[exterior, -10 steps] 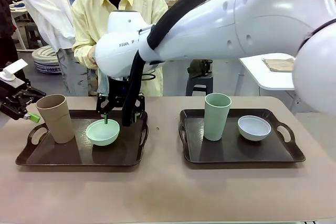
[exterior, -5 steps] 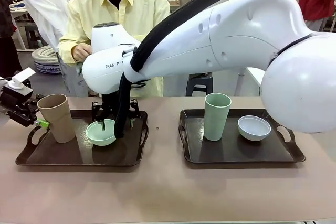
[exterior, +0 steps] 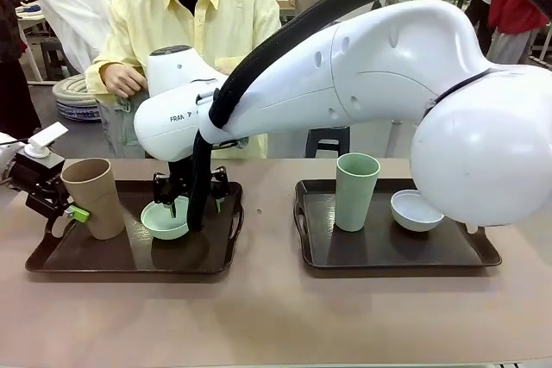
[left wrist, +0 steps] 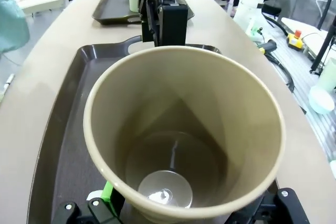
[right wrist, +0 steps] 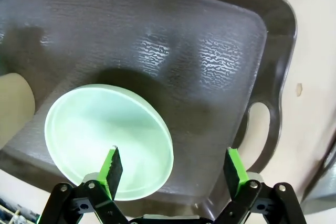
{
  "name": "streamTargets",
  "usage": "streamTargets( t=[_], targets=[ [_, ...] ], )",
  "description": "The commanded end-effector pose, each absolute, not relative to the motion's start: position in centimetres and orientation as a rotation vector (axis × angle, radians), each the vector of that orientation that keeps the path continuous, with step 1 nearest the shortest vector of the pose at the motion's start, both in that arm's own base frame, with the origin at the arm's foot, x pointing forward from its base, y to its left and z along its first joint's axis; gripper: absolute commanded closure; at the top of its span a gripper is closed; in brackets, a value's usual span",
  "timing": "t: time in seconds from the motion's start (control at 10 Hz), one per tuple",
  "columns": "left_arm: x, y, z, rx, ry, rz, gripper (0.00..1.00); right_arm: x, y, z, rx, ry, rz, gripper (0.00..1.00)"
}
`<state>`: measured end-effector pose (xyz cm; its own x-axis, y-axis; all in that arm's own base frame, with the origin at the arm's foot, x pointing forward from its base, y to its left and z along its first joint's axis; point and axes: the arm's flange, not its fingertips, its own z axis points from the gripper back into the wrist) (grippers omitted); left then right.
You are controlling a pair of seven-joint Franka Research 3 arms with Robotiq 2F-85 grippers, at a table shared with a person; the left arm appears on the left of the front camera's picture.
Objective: Set up a tray with a mat and arrange the tableware.
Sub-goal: Pick up the Picnic Bowl and Reusable plastic cup from the Handle tray in front of the human's position and hold them in the air.
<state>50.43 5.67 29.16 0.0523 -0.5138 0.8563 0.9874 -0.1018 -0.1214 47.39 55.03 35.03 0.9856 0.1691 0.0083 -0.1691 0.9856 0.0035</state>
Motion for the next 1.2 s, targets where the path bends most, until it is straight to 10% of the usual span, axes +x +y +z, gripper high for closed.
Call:
streamTargets(
  t=[0.0,0.1,0.2,0.3,0.4,0.5,0.6,0.7,0.8,0.9,1.0,1.1],
  targets=[
    [50.4,5.2,28.8,-0.937,-0.741,-1.457,0.0,47.8,55.2,35.1,-0.004,-0.035,0.167,0.0],
    [50.3,5.2,28.8,-0.928,-0.752,-1.468,0.35,47.7,55.0,35.1,0.001,-0.047,0.168,0.58],
    [50.4,5.2,28.8,-0.929,-0.755,-1.47,0.56,47.8,54.8,35.1,0.003,-0.049,0.167,0.58],
    [50.4,5.1,28.8,-0.936,-0.758,-1.468,0.91,47.9,54.7,35.0,0.009,-0.05,0.165,1.0],
    [50.3,5.1,28.8,-0.94,-0.756,-1.471,1.0,48.1,54.5,34.6,0.018,-0.047,0.161,0.63],
    [50.3,5.0,28.8,-0.943,-0.755,-1.473,1.0,48.2,54.4,34.4,0.024,-0.044,0.16,1.0],
    [50.2,5.0,28.9,-0.944,-0.757,-1.475,1.0,48.3,54.2,34.1,0.034,-0.036,0.157,1.0],
    [50.2,5.0,28.9,-0.943,-0.759,-1.479,0.69,48.3,54.1,33.8,0.039,-0.03,0.156,1.0],
    [50.1,5.0,29.0,-0.944,-0.76,-1.478,0.69,48.3,54.1,33.8,0.043,-0.025,0.157,1.0],
    [50.0,5.0,28.9,-0.945,-0.757,-1.478,1.0,48.2,54.1,33.9,0.047,-0.023,0.156,1.0],
    [50.1,5.0,29.0,-0.948,-0.757,-1.477,0.69,48.3,54.1,33.8,0.049,-0.023,0.156,1.0],
    [50.1,5.0,29.0,-0.948,-0.756,-1.476,1.0,48.3,54.2,33.8,0.05,-0.024,0.156,1.0]
  ],
)
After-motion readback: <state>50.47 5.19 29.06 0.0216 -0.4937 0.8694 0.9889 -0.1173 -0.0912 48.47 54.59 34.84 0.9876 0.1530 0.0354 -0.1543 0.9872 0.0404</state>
